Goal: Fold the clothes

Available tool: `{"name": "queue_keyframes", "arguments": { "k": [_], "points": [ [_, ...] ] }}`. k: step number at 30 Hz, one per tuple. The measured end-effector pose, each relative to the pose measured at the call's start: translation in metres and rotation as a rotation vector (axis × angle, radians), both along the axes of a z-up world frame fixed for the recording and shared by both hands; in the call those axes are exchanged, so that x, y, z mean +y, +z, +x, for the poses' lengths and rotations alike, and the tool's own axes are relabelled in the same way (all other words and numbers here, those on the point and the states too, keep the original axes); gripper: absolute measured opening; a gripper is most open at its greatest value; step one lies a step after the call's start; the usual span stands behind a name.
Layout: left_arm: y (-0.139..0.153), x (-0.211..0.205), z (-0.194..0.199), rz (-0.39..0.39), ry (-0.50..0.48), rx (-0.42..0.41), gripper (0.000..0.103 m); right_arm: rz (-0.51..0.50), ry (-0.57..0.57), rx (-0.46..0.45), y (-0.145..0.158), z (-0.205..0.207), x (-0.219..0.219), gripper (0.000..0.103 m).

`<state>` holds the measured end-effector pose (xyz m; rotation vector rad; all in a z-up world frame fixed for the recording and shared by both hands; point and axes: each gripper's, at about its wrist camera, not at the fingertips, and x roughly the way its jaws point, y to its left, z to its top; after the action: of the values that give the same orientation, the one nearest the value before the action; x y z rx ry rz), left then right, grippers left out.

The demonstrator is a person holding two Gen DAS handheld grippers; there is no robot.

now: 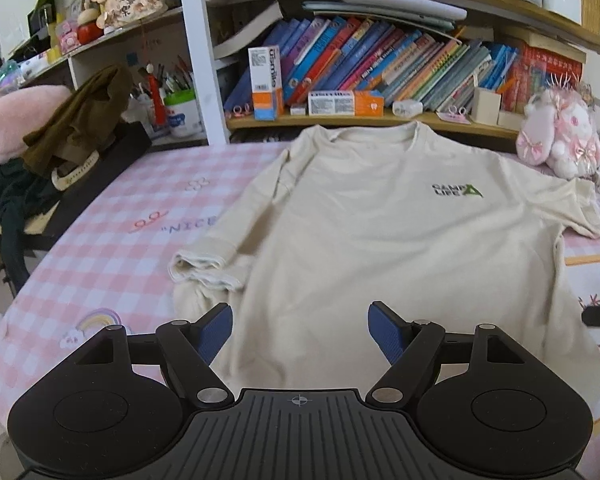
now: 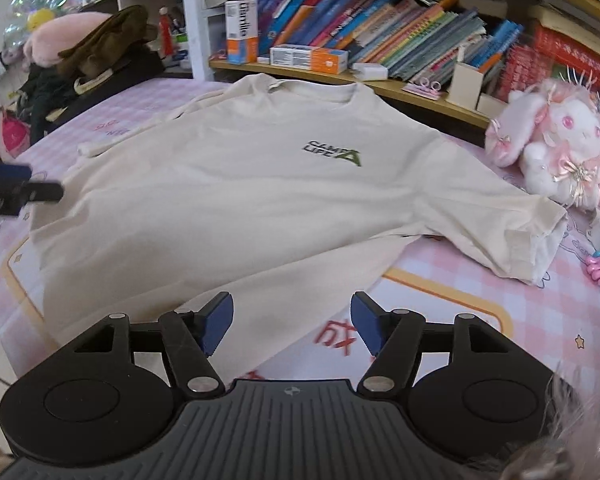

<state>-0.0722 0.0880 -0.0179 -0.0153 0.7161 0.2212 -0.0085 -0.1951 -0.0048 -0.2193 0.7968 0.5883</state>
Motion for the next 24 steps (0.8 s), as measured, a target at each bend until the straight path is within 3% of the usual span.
{"name": "queue_keyframes", "arguments": {
  "k": [10, 18, 22, 24],
  "points": [
    [-0.010, 0.076, 0.031, -0.044, -0.094, -0.017, 0.077, -0.028, -0.127, 0.009, 0.003, -0.003, 0.063, 0.070],
    [-0.029, 0.122, 0.056, -0.091, -0.173, 0.002, 0.077, -0.118, -0.307, 0.073, -0.020, -0.011, 0.101, 0.068],
    [-0.037, 0.123, 0.060, -0.057, -0.253, 0.031, 0.076, -0.163, -0.370, 0.106, -0.027, -0.018, 0.106, 0.068],
    [-0.043, 0.117, 0.059, 0.015, -0.290, 0.036, 0.076, -0.180, -0.391, 0.118, -0.029, -0.020, 0.108, 0.068]
  ]
}}
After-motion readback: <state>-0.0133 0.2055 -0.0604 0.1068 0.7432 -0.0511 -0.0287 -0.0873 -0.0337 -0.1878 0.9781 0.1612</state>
